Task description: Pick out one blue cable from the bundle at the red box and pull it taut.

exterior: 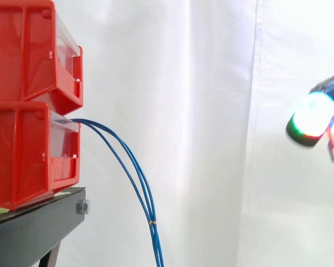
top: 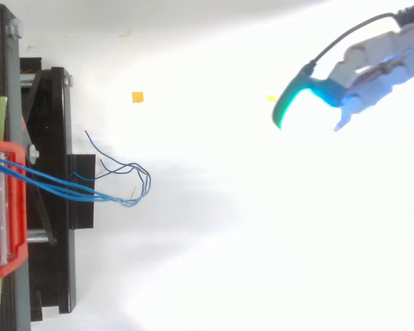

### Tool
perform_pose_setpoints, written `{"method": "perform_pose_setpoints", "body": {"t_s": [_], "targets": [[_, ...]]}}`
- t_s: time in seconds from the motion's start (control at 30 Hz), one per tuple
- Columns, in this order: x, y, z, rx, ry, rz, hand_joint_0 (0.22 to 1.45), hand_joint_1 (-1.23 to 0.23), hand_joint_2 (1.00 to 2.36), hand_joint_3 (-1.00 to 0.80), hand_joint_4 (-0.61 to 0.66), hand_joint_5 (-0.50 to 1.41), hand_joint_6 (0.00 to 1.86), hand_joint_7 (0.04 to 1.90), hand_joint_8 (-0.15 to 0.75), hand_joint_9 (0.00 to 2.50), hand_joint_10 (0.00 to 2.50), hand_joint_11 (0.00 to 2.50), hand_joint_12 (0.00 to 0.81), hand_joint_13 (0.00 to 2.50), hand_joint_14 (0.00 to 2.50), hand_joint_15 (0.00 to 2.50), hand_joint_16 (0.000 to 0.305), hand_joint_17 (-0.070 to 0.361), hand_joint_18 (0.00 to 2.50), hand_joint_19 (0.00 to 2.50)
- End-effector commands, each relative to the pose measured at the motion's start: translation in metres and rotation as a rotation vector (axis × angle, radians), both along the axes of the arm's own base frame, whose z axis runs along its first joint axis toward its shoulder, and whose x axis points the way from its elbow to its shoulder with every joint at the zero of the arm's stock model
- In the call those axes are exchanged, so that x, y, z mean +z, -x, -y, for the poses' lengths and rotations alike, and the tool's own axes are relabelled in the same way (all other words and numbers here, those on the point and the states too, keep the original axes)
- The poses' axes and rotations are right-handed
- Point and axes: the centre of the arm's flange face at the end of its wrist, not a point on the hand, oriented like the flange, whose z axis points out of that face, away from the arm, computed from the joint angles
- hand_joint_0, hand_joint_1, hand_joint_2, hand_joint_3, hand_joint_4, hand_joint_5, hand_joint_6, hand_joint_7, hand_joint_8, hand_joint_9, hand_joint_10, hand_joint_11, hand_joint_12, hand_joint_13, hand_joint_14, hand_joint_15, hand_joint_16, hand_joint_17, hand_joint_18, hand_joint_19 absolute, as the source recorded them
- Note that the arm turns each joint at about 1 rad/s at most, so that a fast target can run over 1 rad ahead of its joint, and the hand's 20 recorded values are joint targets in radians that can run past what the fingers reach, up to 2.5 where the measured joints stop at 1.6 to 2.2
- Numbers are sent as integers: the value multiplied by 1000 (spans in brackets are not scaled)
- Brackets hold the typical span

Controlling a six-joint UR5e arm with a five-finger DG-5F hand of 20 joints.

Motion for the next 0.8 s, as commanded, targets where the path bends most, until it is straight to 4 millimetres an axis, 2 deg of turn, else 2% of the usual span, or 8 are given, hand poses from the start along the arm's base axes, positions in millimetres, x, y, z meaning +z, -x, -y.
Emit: {"method": "perform_pose_setpoints", "body": {"t_s": [0.0,0.13,0.33,0.57,0.77], "targets": [[-18,-14,-5,-7,19,15,478,-543,1005,-440,224,-198,502,660,261,645,9,222,378,629,11,281,58,130,635,689],[-28,-25,-15,-21,49,34,478,-604,1004,-451,222,-202,502,665,256,620,9,224,376,580,10,268,58,130,592,672],[-55,-41,-21,-75,78,44,527,-709,1002,-477,202,-208,502,662,241,602,9,219,359,568,10,250,54,121,562,648],[-48,-50,-27,-128,111,112,585,-784,1000,-498,186,-205,502,668,226,604,9,220,341,535,9,220,48,108,529,583],[-46,-53,-27,-208,167,130,524,-718,1000,-500,204,-205,502,657,241,599,6,155,331,552,6,152,48,107,530,511]]}}
